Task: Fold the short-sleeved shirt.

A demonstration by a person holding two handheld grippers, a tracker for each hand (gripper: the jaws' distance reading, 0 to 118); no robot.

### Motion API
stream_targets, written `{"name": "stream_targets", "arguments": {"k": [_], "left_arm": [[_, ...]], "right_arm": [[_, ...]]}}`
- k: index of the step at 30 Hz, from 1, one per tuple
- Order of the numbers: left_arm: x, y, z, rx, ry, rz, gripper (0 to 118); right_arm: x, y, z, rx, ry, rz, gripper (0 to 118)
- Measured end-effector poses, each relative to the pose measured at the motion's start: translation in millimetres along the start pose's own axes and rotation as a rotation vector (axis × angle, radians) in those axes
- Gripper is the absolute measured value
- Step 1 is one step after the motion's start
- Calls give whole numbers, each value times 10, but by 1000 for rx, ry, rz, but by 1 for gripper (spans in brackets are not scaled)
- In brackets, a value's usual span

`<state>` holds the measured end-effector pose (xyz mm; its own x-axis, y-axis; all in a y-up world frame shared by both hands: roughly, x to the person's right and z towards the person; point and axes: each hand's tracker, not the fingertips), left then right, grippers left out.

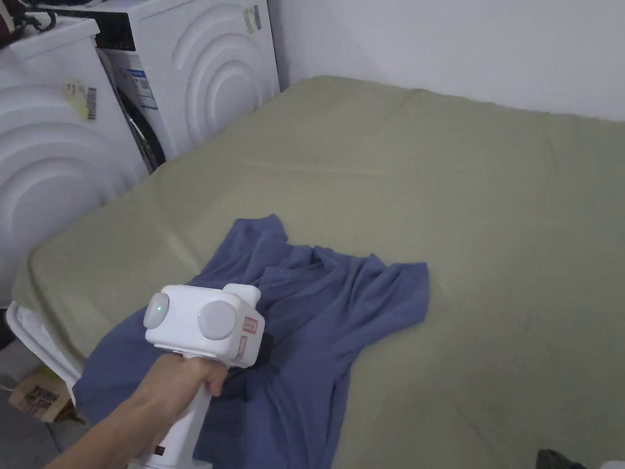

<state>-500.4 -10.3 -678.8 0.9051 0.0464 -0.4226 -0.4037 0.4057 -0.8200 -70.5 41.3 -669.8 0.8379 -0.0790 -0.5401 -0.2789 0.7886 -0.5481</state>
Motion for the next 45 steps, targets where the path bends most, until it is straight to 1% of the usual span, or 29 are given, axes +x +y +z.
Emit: {"name": "stream_targets", "arguments": {"k": [1,2,5,7,8,9,10,13,14,16,19,22,25,26,29,32,33,37,38,41,42,45], "left_arm": [[19,-1,69,25,-4,24,0],[-62,-11,42,-10,1,19,0],[-7,-85,156,-12,-27,56,0],[59,3,141,6,-83,93,0],[131,24,210,30,-93,98,0],[202,58,263,56,-82,66,0],[476,14,414,67,-89,52,0],[929,38,556,112,-138,18,0],[991,236,511,128,-148,4,0],[1297,364,530,134,-204,-36,0],[1992,239,694,174,-253,-106,0],[2676,274,836,194,-350,-150,0],[3452,183,992,218,-423,-257,0],[3617,313,958,213,-466,-288,0],[4304,282,1105,221,-577,-364,0],[4932,250,1264,222,-671,-427,0],[5117,232,1296,214,-708,-443,0],[5712,177,1227,205,-778,-525,0],[5822,36,1215,176,-783,-530,0],[6006,-179,858,97,-738,-555,0],[6031,-297,739,77,-707,-572,0],[6043,-463,296,-7,-609,-565,0]], "right_arm": [[27,-6,33,-3,0,-17,0],[66,-31,75,1,1,-32,0],[171,-83,285,17,-24,-34,0],[303,-129,445,32,-43,-39,0],[366,-144,533,44,-57,-51,0],[420,-158,610,55,-67,-63,0],[480,-171,692,58,-78,-74,0],[650,-243,936,86,-118,-100,0],[705,-264,1018,94,-136,-109,0],[755,-257,1198,107,-156,-125,0],[907,-303,1390,120,-205,-144,0],[1067,-360,1555,131,-251,-175,0],[1252,-443,1676,136,-292,-199,0],[1308,-466,1709,133,-309,-206,0],[1517,-546,1764,124,-347,-231,0],[1641,-556,1799,112,-380,-258,0],[1686,-569,1805,108,-392,-266,0],[1825,-613,1812,94,-425,-302,0],[1860,-633,1801,89,-431,-308,0],[1932,-677,1778,71,-437,-333,0],[1950,-695,1763,67,-438,-338,0],[2004,-756,1708,51,-440,-351,0]]}}
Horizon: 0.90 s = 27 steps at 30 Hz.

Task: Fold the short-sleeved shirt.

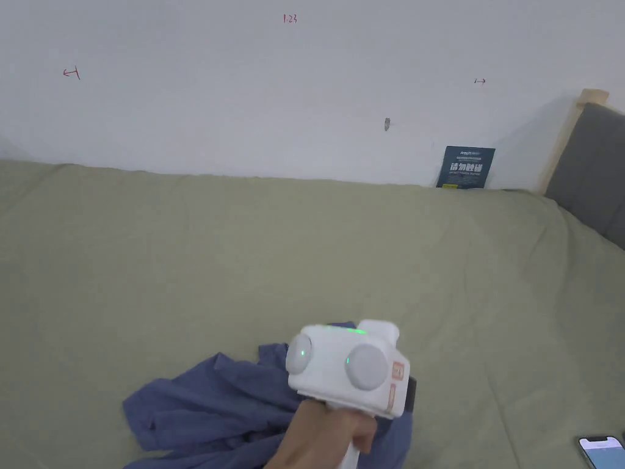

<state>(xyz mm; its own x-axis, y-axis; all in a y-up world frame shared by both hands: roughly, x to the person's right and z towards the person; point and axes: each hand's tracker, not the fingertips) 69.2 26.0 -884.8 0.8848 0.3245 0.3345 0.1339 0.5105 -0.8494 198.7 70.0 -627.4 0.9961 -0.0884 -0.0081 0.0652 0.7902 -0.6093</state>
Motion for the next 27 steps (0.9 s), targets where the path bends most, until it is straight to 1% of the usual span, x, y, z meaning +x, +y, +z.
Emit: {"name": "stream_targets", "arguments": {"k": [3,7,8,9,10,11,12,13,14,16,19,20,21,22,23,24,25,26,27], "left_arm": [[-71,-203,-224,-47,101,-23,0],[-148,-348,-280,-56,89,-8,0],[-157,-369,-238,-37,77,1,1],[-138,-413,-159,17,77,4,9],[-136,-440,-77,47,78,-6,52],[-142,-489,-14,42,66,1,102],[-148,-559,125,46,65,34,118],[-76,-593,219,114,38,14,114],[-115,-700,327,89,81,23,114],[-200,-906,594,118,77,42,114],[-500,-1213,1154,158,90,68,114],[-596,-1366,1400,203,117,93,111],[-541,-1498,1789,234,121,95,104],[-594,-1642,2024,259,128,102,78],[-653,-1807,2271,293,152,140,37],[-696,-1960,2454,337,177,159,0],[-714,-2069,2593,360,192,194,0],[-759,-2212,2776,386,246,214,0],[-802,-2308,2894,382,251,212,0]], "right_arm": [[18,-12,-48,-15,2,-11,0],[34,-34,-82,-23,5,-16,0],[32,-34,-81,-25,7,-17,0],[28,-33,-73,-25,7,-17,0],[31,-37,-54,-21,8,-18,0],[23,-30,-23,-15,13,-19,0],[8,-22,7,-12,13,-15,0],[-7,-16,38,-7,14,-9,0],[-19,-10,83,3,16,-4,0],[-48,14,162,19,27,2,0],[-80,-7,220,45,40,12,0],[-107,-4,244,50,51,15,0],[-131,-9,263,58,62,17,0],[-201,16,303,60,66,19,0],[-242,17,310,60,76,23,0],[-277,11,316,62,86,26,0],[-317,-2,328,65,94,34,0],[-358,-18,332,65,101,47,0],[-394,-31,348,65,105,57,0]]}}
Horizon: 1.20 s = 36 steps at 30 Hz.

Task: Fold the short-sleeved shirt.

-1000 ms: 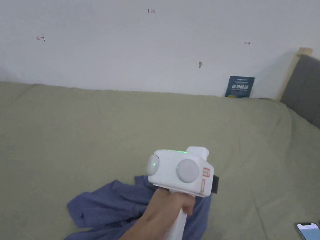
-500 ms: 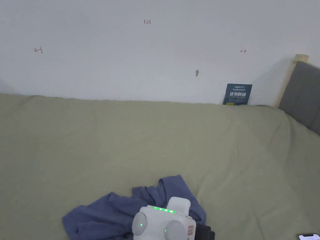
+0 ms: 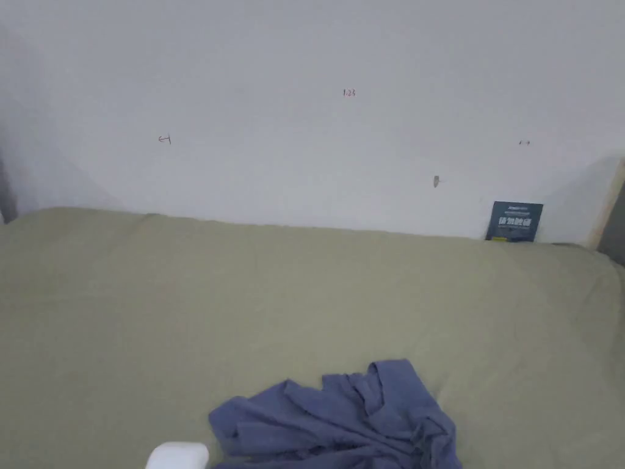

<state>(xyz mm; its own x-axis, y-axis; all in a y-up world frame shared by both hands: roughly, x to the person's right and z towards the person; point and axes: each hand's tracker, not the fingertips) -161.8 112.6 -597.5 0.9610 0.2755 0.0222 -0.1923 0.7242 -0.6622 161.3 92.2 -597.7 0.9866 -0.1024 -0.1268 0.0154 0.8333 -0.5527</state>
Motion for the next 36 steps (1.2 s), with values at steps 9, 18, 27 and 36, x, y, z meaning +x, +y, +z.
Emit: {"name": "stream_targets", "arguments": {"k": [9,18,27,36], "left_arm": [[-874,-272,120,28,150,95,0],[-984,-146,-335,-101,133,51,0],[-1078,38,-1390,-258,253,-125,115],[-834,-53,-1691,-407,243,-169,57]], "right_arm": [[-227,-103,-30,-25,42,33,0],[-288,-68,-127,-42,51,57,0],[-177,-177,-325,-93,40,48,0],[-83,-204,-416,-124,36,38,0]]}}
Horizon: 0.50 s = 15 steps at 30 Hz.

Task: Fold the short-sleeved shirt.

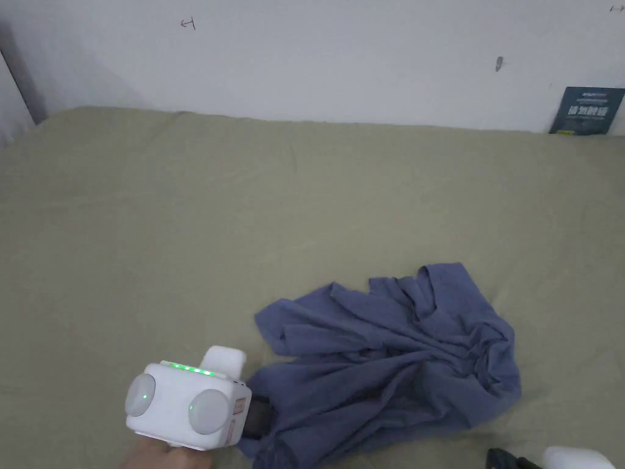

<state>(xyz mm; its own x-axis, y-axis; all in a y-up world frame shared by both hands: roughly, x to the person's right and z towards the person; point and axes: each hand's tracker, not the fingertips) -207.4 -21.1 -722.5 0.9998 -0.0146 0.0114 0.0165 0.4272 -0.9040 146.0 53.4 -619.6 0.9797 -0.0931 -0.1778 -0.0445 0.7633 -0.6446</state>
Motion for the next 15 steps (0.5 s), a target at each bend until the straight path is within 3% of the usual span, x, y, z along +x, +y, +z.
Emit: {"name": "stream_targets", "arguments": {"k": [2,3,10,15], "left_arm": [[-113,22,-2,52,-57,-34,11],[-145,-9,6,47,-16,22,0],[-76,-148,38,38,-73,77,0],[-105,-186,122,65,-87,90,0]], "right_arm": [[-4,23,-29,-15,0,-2,0],[-22,24,-21,-12,5,-5,0],[-128,249,88,27,23,-2,0],[4,526,-29,38,10,5,0]]}}
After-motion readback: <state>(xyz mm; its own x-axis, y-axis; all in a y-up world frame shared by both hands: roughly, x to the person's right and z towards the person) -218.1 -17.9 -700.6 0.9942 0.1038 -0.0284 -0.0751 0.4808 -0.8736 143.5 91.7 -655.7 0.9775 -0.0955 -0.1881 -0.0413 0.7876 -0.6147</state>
